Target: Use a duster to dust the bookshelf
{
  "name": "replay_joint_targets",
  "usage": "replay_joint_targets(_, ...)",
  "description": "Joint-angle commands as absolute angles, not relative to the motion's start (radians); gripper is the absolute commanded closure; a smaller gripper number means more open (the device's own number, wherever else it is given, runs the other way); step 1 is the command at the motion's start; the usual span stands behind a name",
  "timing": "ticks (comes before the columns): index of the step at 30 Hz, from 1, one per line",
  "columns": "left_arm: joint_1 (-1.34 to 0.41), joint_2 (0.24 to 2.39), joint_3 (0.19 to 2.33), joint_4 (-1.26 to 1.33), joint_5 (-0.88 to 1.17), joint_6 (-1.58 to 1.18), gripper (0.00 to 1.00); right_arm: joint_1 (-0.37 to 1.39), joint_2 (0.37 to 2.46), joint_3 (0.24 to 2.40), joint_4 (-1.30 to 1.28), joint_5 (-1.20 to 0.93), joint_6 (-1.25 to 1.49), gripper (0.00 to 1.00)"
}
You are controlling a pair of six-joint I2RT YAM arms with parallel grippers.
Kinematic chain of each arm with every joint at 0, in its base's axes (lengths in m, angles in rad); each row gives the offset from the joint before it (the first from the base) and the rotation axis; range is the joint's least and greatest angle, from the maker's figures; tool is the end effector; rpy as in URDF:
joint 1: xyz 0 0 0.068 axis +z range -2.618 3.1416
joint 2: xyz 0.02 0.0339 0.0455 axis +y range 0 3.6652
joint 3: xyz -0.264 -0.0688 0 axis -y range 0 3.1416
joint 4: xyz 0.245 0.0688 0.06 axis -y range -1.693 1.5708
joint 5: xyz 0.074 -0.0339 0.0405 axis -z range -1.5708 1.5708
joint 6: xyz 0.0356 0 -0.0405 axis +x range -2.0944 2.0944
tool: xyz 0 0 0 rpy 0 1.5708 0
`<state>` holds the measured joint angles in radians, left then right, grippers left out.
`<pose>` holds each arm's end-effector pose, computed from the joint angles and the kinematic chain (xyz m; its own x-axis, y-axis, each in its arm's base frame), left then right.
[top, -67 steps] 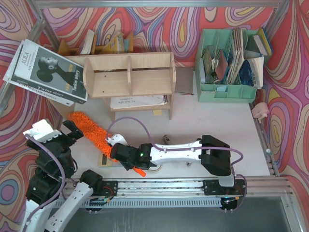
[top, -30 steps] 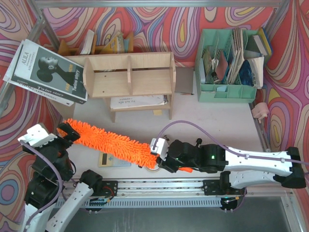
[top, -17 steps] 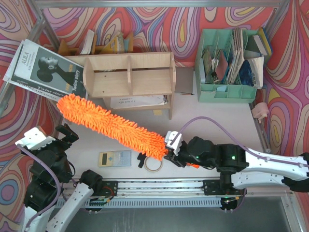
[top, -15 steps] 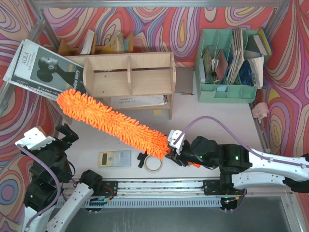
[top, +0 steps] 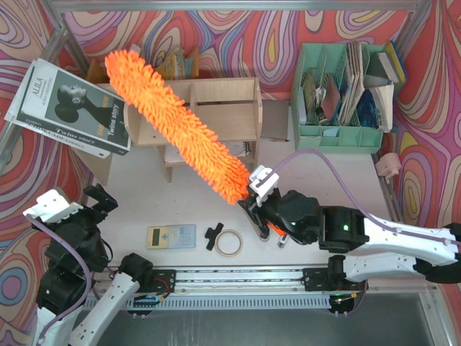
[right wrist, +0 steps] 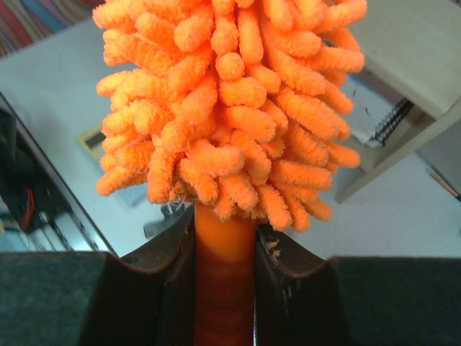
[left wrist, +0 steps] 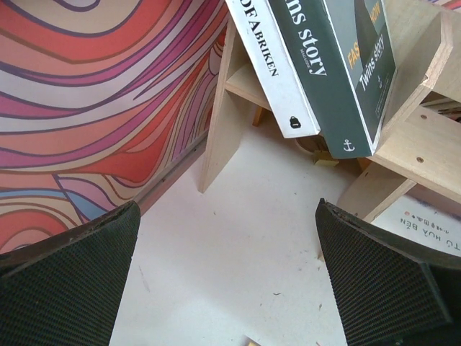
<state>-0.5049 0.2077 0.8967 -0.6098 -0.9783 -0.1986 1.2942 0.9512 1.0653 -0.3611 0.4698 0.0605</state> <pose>0.0197 0.0228 0.3774 0.1574 -0.2129 -0.9643 -0.4311 0.8637 -0.2610 0.0717 0.1936 0.3901 -0.1113 -0.1945 -0.9746 -0.7325 0.6788 -0.0519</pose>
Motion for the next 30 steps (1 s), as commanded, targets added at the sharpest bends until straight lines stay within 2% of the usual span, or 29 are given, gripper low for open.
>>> replay_joint_targets(1, -0.501, 0.230, 0.889, -0.592, -0.982, -0.191, 0.01, 1.291, 1.087, 1.209, -0.229, 0.566, 0.110, 1.00)
replay_joint_targets(7, -0.501, 0.241, 0.895, -0.601, -0.979, -0.193, 0.01, 1.268, 1.300, 1.374, -0.208, 0.457, 0.111, 1.00)
replay_joint_targets(15, -0.500, 0.231, 0.891, -0.594, -0.980, -0.190, 0.01, 1.266, 1.465, 1.490, -0.190, 0.297, 0.099, 1.00)
replay_joint_targets(21, -0.500, 0.241, 0.891, -0.592, -0.974, -0.187, 0.02, 1.260, 1.542, 1.498, -0.189, 0.249, 0.144, 1.00)
replay_joint_targets(25, -0.500, 0.247, 0.890, -0.592, -0.974, -0.187, 0.02, 1.197, 1.533, 1.440, -0.186, 0.184, 0.231, 1.00)
replay_joint_targets(30, -0.500, 0.247, 0.889, -0.591, -0.975, -0.188, 0.01, 1.169, 1.503, 1.382, -0.204, 0.242, 0.256, 1.00)
